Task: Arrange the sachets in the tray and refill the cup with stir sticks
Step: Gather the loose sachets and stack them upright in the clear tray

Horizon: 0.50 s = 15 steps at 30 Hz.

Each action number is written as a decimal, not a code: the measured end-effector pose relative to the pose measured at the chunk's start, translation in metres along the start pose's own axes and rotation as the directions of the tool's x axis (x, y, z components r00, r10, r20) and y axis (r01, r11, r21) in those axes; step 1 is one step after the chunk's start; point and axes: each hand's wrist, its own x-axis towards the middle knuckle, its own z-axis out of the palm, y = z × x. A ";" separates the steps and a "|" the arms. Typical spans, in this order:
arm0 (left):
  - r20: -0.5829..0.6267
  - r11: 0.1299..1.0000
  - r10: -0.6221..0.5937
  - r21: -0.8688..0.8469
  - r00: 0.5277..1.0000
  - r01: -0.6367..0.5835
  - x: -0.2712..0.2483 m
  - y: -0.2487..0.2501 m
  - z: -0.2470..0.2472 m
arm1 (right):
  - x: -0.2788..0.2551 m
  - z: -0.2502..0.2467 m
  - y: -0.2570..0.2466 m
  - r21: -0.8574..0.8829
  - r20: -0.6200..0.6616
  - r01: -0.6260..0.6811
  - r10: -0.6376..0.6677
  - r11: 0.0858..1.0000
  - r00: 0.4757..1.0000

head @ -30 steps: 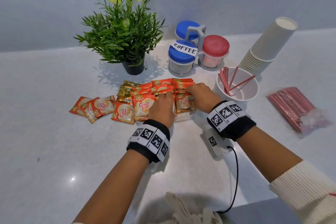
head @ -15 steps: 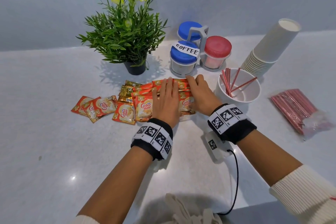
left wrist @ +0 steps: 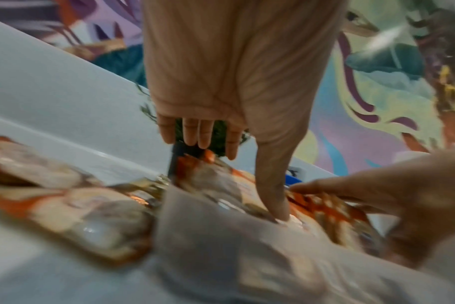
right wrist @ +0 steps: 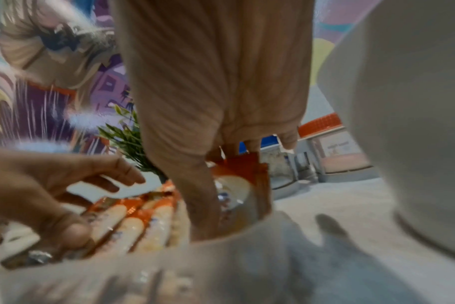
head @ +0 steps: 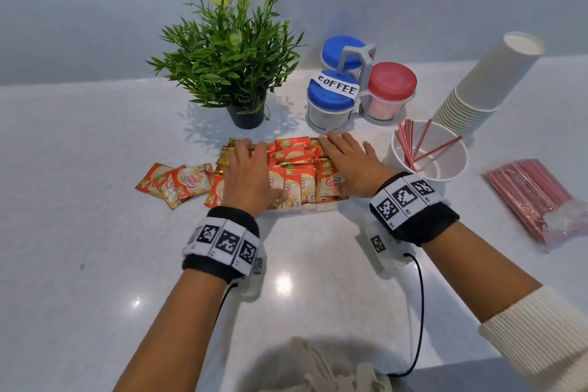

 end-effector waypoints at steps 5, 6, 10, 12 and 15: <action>0.041 0.975 -0.125 -0.179 0.991 0.130 -0.004 -0.031 -0.004 | 0.009 -0.006 -0.029 0.021 -0.141 0.098 -0.095 0.995 0.985; 0.071 0.959 -0.145 -0.236 0.987 0.158 -0.006 -0.034 -0.004 | 0.012 -0.007 -0.037 0.008 -0.177 0.128 -0.124 0.992 0.976; 0.184 0.901 -0.187 -0.359 0.965 0.243 -0.004 -0.048 0.004 | 0.024 -0.005 -0.072 -0.066 -0.180 0.215 -0.224 0.974 0.958; 0.212 0.895 -0.183 -0.369 0.960 0.252 0.001 -0.054 0.012 | 0.029 0.002 -0.083 -0.126 -0.151 0.235 -0.253 0.964 0.956; 0.246 0.907 -0.159 -0.346 0.956 0.239 0.002 -0.053 0.011 | 0.033 0.008 -0.089 -0.121 -0.127 0.252 -0.267 0.960 0.955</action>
